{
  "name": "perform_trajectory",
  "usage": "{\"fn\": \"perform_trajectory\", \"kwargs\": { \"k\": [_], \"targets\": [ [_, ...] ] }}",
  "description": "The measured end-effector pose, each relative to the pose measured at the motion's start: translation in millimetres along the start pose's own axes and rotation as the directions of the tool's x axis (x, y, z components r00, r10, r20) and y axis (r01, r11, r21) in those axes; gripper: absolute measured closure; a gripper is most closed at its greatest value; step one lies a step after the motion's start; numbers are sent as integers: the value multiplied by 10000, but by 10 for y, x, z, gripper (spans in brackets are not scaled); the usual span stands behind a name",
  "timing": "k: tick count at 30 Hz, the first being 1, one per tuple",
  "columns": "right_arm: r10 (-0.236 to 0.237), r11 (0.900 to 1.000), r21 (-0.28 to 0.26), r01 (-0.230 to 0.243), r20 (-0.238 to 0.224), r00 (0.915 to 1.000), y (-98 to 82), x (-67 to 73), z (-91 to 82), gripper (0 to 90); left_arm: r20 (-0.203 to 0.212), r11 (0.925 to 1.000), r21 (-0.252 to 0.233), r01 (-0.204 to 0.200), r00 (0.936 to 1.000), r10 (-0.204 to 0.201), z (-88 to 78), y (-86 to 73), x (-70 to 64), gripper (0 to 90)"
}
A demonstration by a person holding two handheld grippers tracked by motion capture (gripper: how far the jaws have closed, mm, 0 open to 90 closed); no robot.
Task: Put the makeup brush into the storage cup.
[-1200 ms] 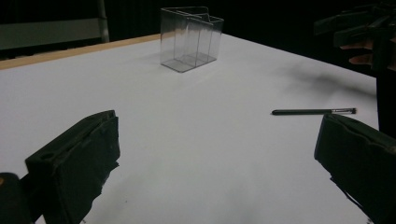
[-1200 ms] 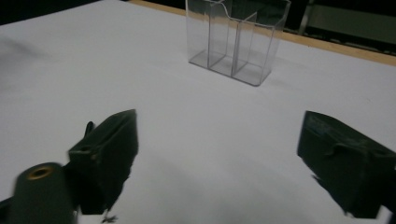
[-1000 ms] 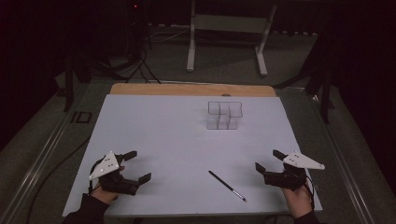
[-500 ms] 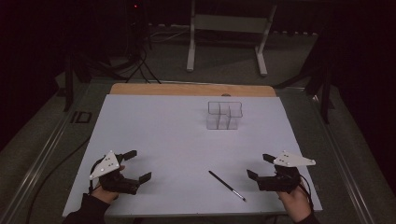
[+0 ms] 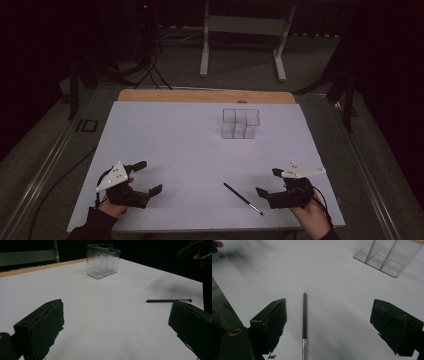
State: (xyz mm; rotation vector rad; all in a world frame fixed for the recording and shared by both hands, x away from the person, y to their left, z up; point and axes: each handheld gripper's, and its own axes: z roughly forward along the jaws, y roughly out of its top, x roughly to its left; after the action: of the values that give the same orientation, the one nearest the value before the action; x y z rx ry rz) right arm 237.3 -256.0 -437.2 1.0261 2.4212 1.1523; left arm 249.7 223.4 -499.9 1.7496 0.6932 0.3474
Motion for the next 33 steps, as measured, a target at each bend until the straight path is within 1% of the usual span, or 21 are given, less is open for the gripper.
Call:
{"fn": "perform_trajectory", "kwargs": {
  "k": [1, 3, 6, 8, 11, 12, 13, 16, 17, 18, 19, 20, 21, 23, 24, 25, 26, 30, 31, 32, 33],
  "targets": [
    [-178, 9994, 280, 184, -214, 9996, 15, 25, 27, 130, 8, 10000, 3, 3, 10000, -3, 2, 1, 1, 13],
    [-278, 9979, 573, 290, -208, 9994, 14, 52, 61, 130, 20, 10000, -2, 8, 10000, -8, 3, 0, 1, 13],
    [-193, 9940, 1069, 231, -362, 9992, 7, 52, 115, 110, 64, 10000, 20, 84, 9999, -85, 4, 1, 4, 13],
    [-269, 9876, 1534, 342, -493, 9984, 6, 55, 160, 109, 70, 10000, 23, 93, 9999, -94, 3, 1, 4, 13],
    [-375, 9739, 2216, 494, -575, 9976, 7, 72, 224, 109, 56, 10000, 48, 86, 9999, -87, 5, 2, 4, 13],
    [-375, 9739, 2216, 494, -575, 9976, 7, 72, 224, 109, 68, 9999, 55, 108, 9999, -108, 7, 2, 5, 13],
    [-495, 9668, 2486, 590, -442, 9978, 11, 85, 255, 109, 79, 9999, 66, 122, 9999, -122, 9, 1, 5, 13],
    [-623, 9588, 2755, 695, -349, 9974, 21, 84, 284, 109, 97, 9998, 90, 161, 9998, -162, 10, 0, 6, 13],
    [-638, 9553, 2867, 727, -403, 9972, 28, 86, 293, 109, 92, 9998, 93, 184, 9998, -185, 10, 0, 6, 13],
    [-638, 9553, 2867, 727, -403, 9972, 28, 86, 293, 109, 97, 9998, 92, 191, 9998, -191, 9, 1, 6, 13],
    [-686, 9478, 3091, 780, -411, 9968, 42, 92, 312, 129, 92, 9998, 114, 152, 9998, -153, 9, 2, 6, 13],
    [-686, 9478, 3091, 780, -411, 9968, 42, 92, 312, 129, 92, 9998, 114, 152, 9998, -153, 9, 2, 6, 13],
    [-768, 9346, 3449, 867, -423, 9962, 61, 105, 337, 161, 107, 9998, 114, 157, 9998, -158, 9, 1, 6, 13],
    [-768, 9346, 3449, 867, -423, 9962, 61, 105, 337, 161, 105, 9998, 115, 155, 9998, -156, 10, 1, 6, 13],
    [-1038, 9151, 3880, 1101, -371, 9939, 77, 126, 377, 170, 102, 9998, 130, 160, 9998, -161, 10, 0, 5, 13],
    [-1038, 9151, 3880, 1101, -371, 9939, 77, 126, 377, 170, 108, 9998, 127, 179, 9998, -180, 11, 0, 6, 13],
    [-881, 8895, 4458, 1001, -475, 9950, 78, 126, 421, 160, 98, 9998, 142, 160, 9998, -161, 12, 0, 7, 13],
    [-783, 8708, 4829, 921, -487, 9957, 84, 131, 477, 135, 106, 9998, 158, 155, 9998, -157, 11, 0, 8, 13],
    [-752, 8701, 4861, 820, -337, 9966, 83, 136, 494, 137, 102, 9998, 154, 154, 9998, -155, 9, 0, 7, 13],
    [-752, 8701, 4861, 820, -337, 9966, 83, 136, 494, 137, 107, 9998, 142, 171, 9998, -172, 7, 0, 8, 13],
    [-614, 8643, 4970, 767, -472, 9970, 82, 128, 513, 125, 101, 9997, 147, 182, 9998, -183, 6, 0, 9, 13]
  ]
}}
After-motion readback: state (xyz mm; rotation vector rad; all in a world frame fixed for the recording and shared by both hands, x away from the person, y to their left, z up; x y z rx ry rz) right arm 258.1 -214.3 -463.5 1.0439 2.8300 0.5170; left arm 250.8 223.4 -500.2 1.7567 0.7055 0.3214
